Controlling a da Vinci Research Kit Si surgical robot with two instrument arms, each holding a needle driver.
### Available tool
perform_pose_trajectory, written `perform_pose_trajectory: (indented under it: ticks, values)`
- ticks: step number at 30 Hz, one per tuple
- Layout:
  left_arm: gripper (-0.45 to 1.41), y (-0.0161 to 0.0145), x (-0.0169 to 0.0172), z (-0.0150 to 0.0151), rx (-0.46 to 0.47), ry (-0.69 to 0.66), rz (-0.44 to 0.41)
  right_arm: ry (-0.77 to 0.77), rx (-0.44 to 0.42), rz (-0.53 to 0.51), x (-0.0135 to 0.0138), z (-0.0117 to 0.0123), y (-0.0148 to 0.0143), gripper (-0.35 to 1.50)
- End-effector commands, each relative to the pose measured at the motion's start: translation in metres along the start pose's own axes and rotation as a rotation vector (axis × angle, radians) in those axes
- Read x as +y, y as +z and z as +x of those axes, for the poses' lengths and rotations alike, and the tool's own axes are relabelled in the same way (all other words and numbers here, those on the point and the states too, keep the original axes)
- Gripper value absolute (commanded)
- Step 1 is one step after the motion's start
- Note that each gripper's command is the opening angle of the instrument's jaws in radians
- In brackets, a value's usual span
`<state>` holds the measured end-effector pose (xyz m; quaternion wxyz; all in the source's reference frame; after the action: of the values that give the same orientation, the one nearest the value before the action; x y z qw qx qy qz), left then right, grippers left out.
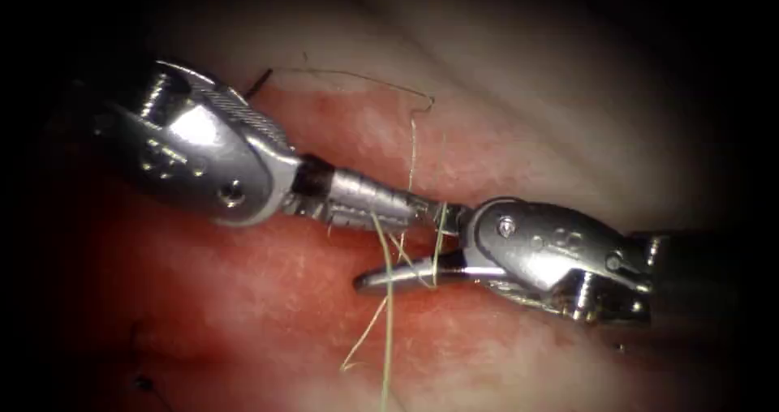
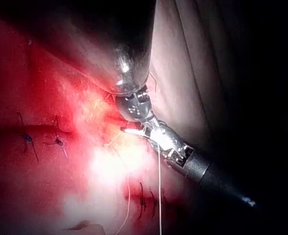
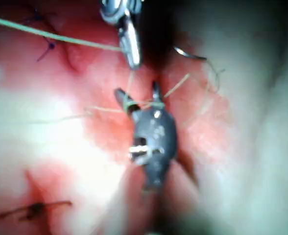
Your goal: Wound Closure
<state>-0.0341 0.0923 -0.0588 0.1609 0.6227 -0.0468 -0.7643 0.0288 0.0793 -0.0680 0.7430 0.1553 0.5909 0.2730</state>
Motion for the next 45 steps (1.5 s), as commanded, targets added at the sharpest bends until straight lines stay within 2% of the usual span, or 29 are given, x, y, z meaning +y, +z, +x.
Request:
perform_pose_trajectory:
  ticks: [1, 9, 17, 26, 31, 38, 45]
  values:
    - [-0.35, 0.0007, 0.0, -0.0004, 0.013, 0.001, -0.006, -0.001, -0.002, 0.008, -0.0001, -0.0006, 0.0008, 0.91]
    - [-0.35, 0.0016, -0.0018, -0.002, 0.062, 0.004, -0.026, -0.005, 0.0, 0.062, -0.0015, -0.0006, 0.0008, 0.86]
    - [-0.35, 0.0033, -0.0028, -0.0046, 0.084, -0.012, -0.039, -0.01, 0.018, 0.103, -0.0021, -0.001, -0.0015, 0.84]
    - [-0.35, 0.005, -0.0002, -0.0076, 0.099, -0.02, -0.065, -0.017, 0.109, 0.137, -0.002, -0.0012, -0.0026, 0.83]
    - [-0.35, 0.0048, 0.0018, -0.0098, 0.098, -0.022, -0.076, 0.002, 0.177, 0.149, -0.0008, -0.0014, -0.003, 0.78]
    - [-0.35, 0.0036, 0.0052, -0.011, 0.088, -0.033, -0.085, 0.031, 0.231, 0.137, 0.0001, -0.0015, -0.0031, 0.76]
    - [-0.35, 0.0039, 0.0056, -0.0109, 0.09, -0.036, -0.075, 0.094, 0.29, 0.103, 0.0008, -0.0015, -0.0028, 0.76]
